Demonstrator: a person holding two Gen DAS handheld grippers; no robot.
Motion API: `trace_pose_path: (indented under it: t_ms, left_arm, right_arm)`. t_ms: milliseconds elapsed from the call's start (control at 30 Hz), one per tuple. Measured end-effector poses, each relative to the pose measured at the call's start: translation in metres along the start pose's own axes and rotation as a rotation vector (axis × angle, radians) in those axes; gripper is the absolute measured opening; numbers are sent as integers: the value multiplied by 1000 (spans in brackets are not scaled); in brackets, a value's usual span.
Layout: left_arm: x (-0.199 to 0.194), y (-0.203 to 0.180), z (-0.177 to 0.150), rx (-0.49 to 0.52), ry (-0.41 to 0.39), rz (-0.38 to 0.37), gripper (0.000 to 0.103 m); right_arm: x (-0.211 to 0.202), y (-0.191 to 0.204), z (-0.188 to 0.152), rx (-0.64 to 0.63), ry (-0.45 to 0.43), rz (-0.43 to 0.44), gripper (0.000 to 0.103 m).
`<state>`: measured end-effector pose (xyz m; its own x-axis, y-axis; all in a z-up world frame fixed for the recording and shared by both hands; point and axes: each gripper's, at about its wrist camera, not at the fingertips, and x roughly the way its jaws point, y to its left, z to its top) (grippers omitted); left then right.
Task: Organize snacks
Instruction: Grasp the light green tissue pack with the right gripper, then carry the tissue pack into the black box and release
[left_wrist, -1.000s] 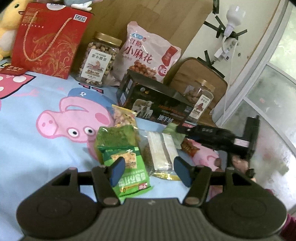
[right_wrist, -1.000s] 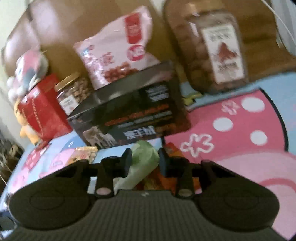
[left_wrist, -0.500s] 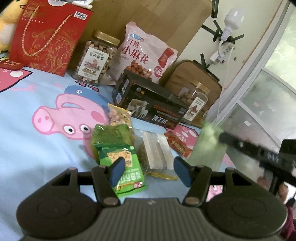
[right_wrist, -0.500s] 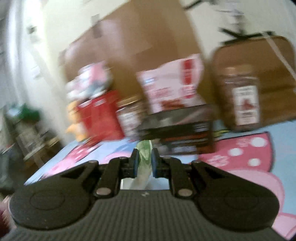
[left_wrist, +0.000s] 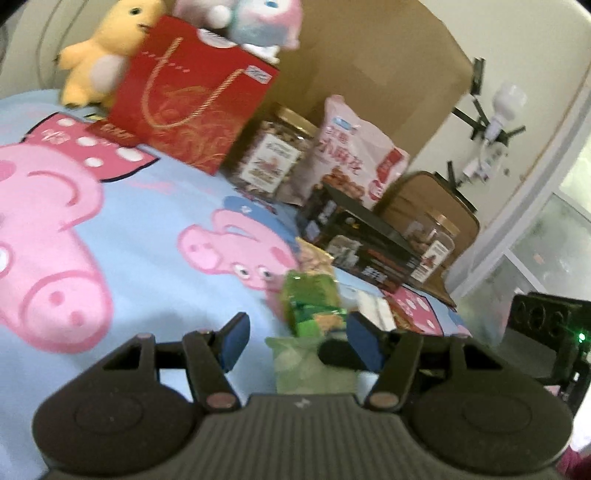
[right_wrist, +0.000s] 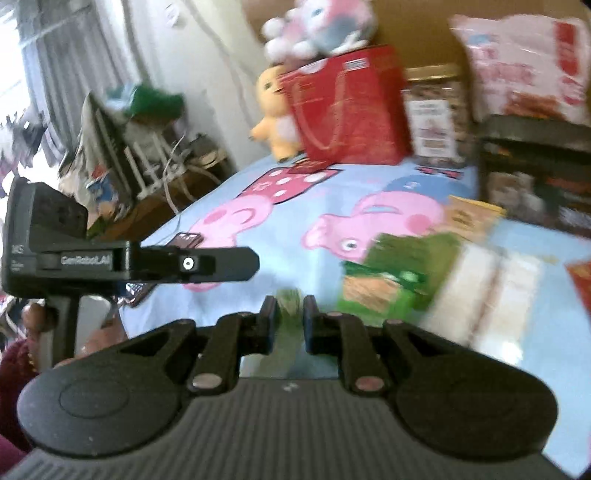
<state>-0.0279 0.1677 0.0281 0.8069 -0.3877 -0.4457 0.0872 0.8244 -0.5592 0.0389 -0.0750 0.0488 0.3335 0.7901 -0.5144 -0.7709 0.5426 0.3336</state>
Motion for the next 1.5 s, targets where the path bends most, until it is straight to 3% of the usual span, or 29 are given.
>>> trace_pose_path:
  t_ms: [67, 133, 400, 600, 700, 767, 800, 833, 933, 1100, 1267, 1400, 1500]
  left_arm:
    - [-2, 6, -1, -8, -1, 8, 59]
    - [-4, 9, -2, -10, -2, 10, 59]
    - [12, 4, 6, 28, 21, -11, 59]
    - [42, -14, 8, 105, 81, -39, 59]
    - [57, -22, 6, 159, 118, -40, 65]
    - [62, -24, 2, 172, 137, -34, 64]
    - [63, -24, 0, 172, 144, -34, 62]
    - [63, -23, -1, 172, 145, -30, 59]
    - [57, -21, -4, 165, 135, -16, 56]
    - [43, -13, -5, 85, 142, -48, 56]
    - [26, -15, -10, 76, 120, -71, 58]
    - [12, -9, -4, 56, 72, -62, 63]
    - [7, 0, 4, 27, 46, -53, 63]
  right_arm:
    - [13, 4, 4, -32, 3, -29, 26]
    - [18, 6, 4, -32, -3, -44, 44]
    - [-22, 7, -20, -105, -98, -111, 55]
    - [-20, 21, -47, -160, 1, -103, 56]
    - [-4, 27, -52, -184, 60, -119, 56]
    - [-1, 30, -53, -204, 59, -128, 55]
    - [1, 31, -51, -215, 62, -130, 47]
    - [1, 31, -50, -218, 61, -136, 32]
    - [-1, 19, -47, -168, 53, -149, 21]
    - [-12, -3, -42, -80, -3, -233, 20]
    - [-20, -14, -43, -49, -37, -261, 23]
    - [-24, -14, -46, -40, -52, -230, 25]
    - [-27, -9, -50, -53, -56, -204, 35]
